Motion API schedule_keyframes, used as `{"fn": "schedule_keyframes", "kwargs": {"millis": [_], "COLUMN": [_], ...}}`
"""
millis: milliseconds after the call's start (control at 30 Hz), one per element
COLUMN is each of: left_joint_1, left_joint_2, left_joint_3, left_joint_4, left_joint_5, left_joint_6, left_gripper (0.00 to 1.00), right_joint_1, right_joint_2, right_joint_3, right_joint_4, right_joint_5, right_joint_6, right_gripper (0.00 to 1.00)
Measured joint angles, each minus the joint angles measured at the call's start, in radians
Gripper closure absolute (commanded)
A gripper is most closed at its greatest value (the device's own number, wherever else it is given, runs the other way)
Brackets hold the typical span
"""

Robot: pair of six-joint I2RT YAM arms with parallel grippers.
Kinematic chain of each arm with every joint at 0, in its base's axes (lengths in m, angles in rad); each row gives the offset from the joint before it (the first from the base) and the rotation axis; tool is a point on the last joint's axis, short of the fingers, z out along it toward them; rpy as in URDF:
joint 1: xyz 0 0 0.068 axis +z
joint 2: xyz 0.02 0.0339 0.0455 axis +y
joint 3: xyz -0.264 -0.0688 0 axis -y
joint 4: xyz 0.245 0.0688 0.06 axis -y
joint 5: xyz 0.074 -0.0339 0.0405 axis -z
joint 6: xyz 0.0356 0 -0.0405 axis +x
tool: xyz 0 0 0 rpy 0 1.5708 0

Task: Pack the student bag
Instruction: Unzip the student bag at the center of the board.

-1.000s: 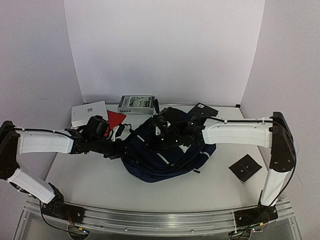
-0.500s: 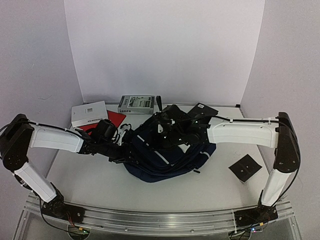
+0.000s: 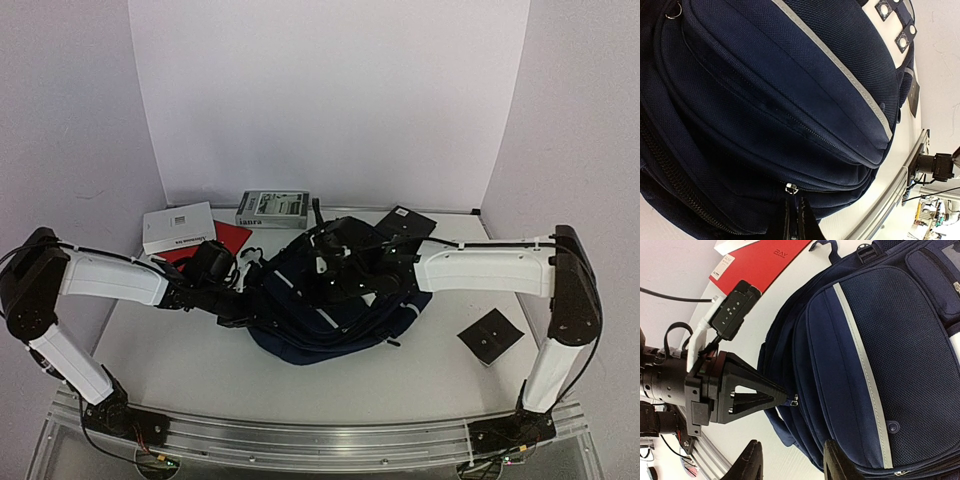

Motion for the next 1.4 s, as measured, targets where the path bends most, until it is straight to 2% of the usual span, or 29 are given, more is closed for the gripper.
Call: {"fn": "schedule_keyframes", "kwargs": {"millis": [133, 367, 600, 767, 1033, 1133, 1200, 1267, 1400], "left_joint_1": [0.000, -0.002, -0.003, -0.003, -0.003, -0.003, -0.003, -0.003, -0.008], "left_joint_2": [-0.035, -0.185, -0.200, -0.202, -0.208, -0.210, -0.210, -0.210, -0.222], "left_joint_3": [-0.006, -0.035, -0.037, -0.037, -0.037, -0.037, -0.037, -0.037, -0.037], "left_joint_4": [0.001, 0.029, 0.027, 0.027, 0.027, 0.026, 0.027, 0.028, 0.019], "left_joint_5": [-0.005, -0.005, -0.004, -0.004, -0.005, -0.006, -0.007, -0.012, -0.068], "left_joint_6": [0.000, -0.001, 0.000, -0.001, -0.001, -0.001, -0.001, 0.000, 0.004], "left_gripper": [1.00, 1.00, 1.00, 1.00, 1.00, 1.00, 1.00, 1.00, 1.00], "right_joint_1": [0.005, 0.045, 0.080, 0.096, 0.130, 0.152, 0.161, 0.167, 0.172], "right_joint_2": [0.000, 0.005, 0.070, 0.106, 0.134, 0.156, 0.169, 0.177, 0.176], "right_joint_3": [-0.020, -0.021, -0.015, -0.015, 0.000, 0.014, 0.023, 0.029, 0.030], "right_joint_4": [0.003, 0.013, 0.016, -0.005, -0.012, -0.011, -0.007, 0.000, 0.004], "right_joint_5": [0.006, 0.048, 0.154, 0.241, 0.412, 0.481, 0.517, 0.544, 0.578], "right_joint_6": [-0.076, -0.199, -0.275, -0.317, -0.340, -0.341, -0.344, -0.338, -0.331], "right_gripper": [0.56, 0.47, 0.40, 0.41, 0.56, 0.73, 0.89, 0.99, 1.00]}}
